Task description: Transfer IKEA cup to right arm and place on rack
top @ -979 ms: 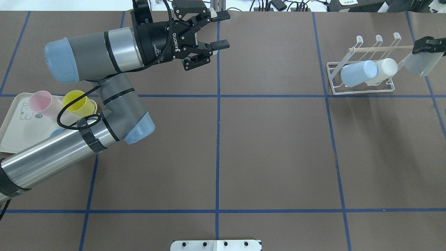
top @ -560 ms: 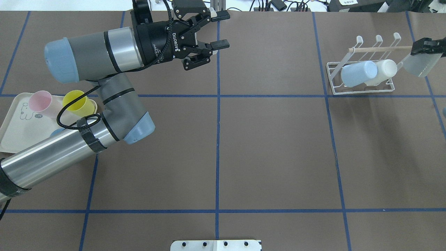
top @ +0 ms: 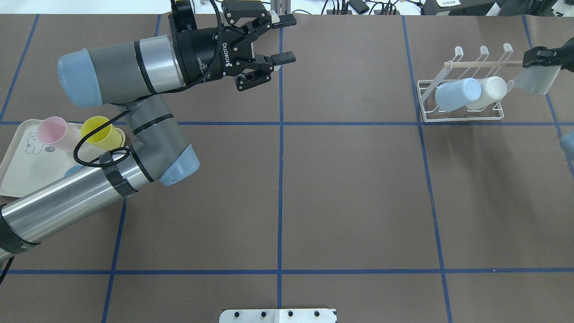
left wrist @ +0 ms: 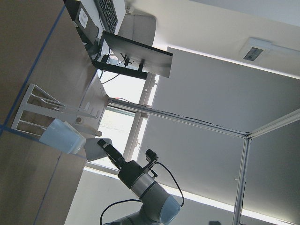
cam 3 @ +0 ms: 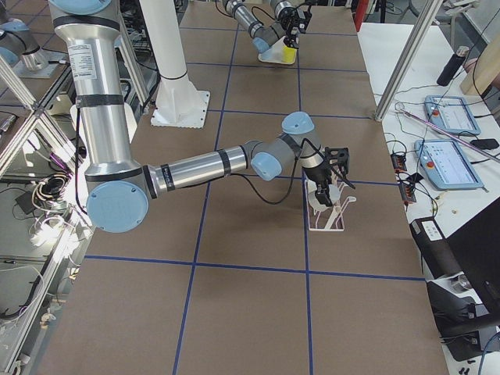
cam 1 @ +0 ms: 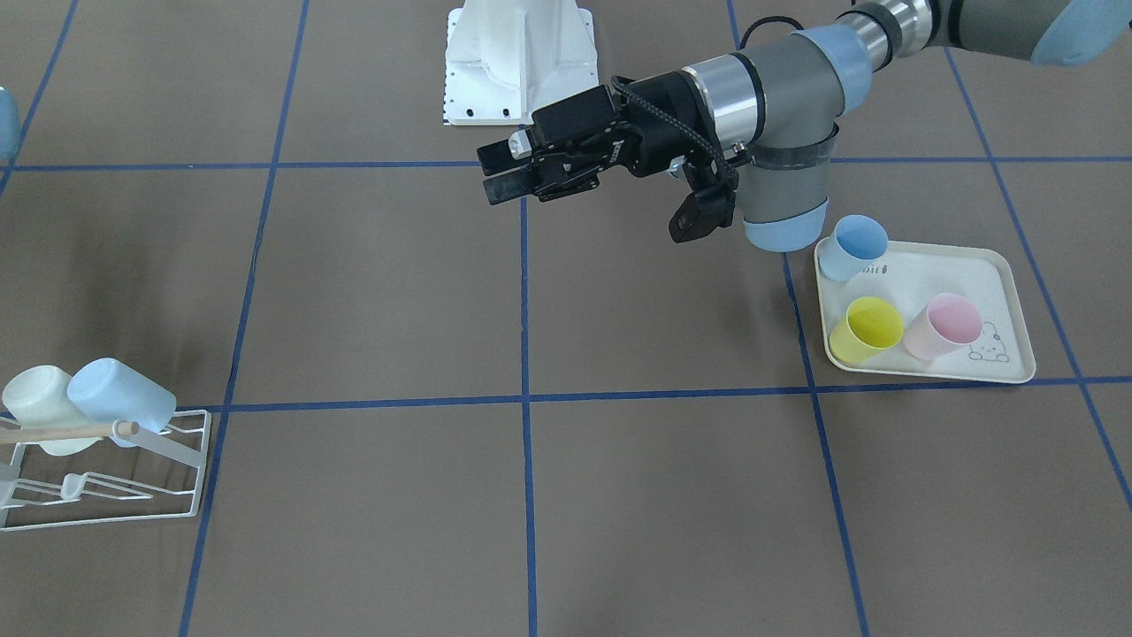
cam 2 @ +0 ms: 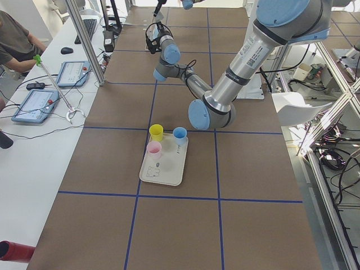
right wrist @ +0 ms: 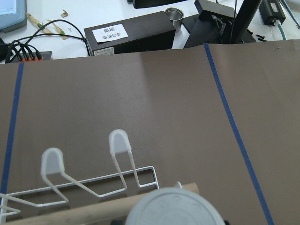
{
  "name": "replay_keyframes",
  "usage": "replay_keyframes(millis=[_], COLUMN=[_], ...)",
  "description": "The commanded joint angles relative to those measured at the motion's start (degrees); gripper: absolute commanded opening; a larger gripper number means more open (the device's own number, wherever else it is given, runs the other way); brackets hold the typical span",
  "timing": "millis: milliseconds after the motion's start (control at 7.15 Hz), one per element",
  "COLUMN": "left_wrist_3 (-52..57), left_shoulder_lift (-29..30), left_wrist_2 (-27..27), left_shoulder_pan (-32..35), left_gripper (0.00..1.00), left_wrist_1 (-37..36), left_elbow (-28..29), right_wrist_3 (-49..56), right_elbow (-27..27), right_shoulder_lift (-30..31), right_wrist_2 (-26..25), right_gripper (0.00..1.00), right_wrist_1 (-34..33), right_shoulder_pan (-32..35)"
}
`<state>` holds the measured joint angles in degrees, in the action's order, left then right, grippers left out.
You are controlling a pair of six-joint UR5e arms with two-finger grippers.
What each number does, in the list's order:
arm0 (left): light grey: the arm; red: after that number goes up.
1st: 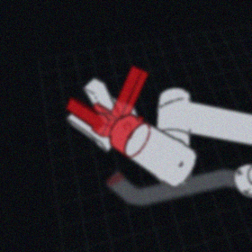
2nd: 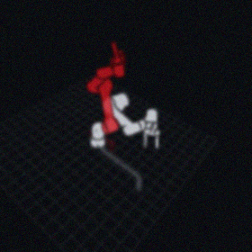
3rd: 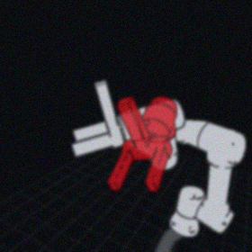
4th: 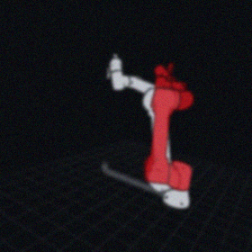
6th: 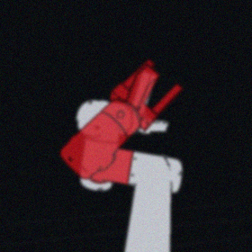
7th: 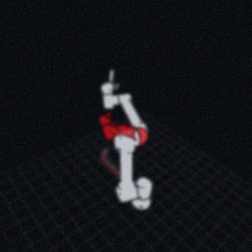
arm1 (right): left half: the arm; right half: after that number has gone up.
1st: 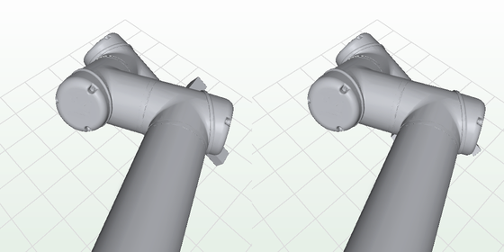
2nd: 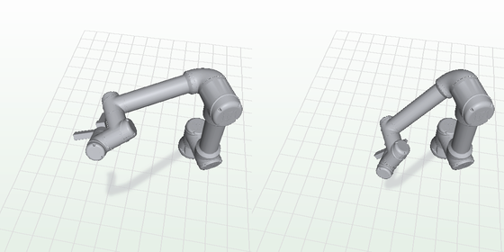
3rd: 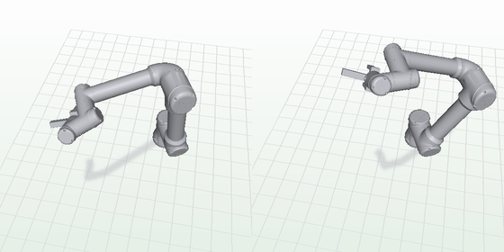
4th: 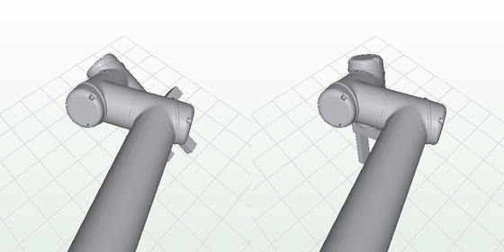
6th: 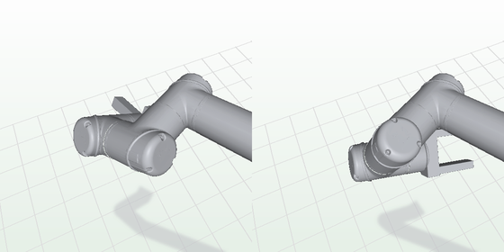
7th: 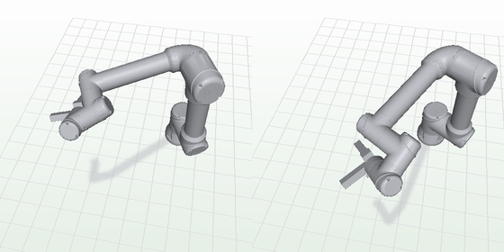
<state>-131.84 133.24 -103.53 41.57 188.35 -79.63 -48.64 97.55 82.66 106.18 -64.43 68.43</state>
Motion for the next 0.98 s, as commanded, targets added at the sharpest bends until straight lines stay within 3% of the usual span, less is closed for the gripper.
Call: replay_keyframes(millis=[0,839], left_wrist_3=[0.0,0.0], left_shoulder_lift=[0.0,0.1], left_wrist_2=[0.0,0.0], left_shoulder_pan=[0.0,-0.1], left_gripper=[0.69,0.69], left_wrist_1=[-0.1,-0.2], left_elbow=[0.0,-0.1], right_wrist_3=[0.1,-0.7], right_elbow=[0.4,0.9], right_shoulder_lift=[-0.5,-0.7], right_wrist_2=[0.0,-0.1], right_gripper=[0.0,0.0], right_wrist_1=[0.0,0.1], right_shoulder_pan=[0.3,0.9])
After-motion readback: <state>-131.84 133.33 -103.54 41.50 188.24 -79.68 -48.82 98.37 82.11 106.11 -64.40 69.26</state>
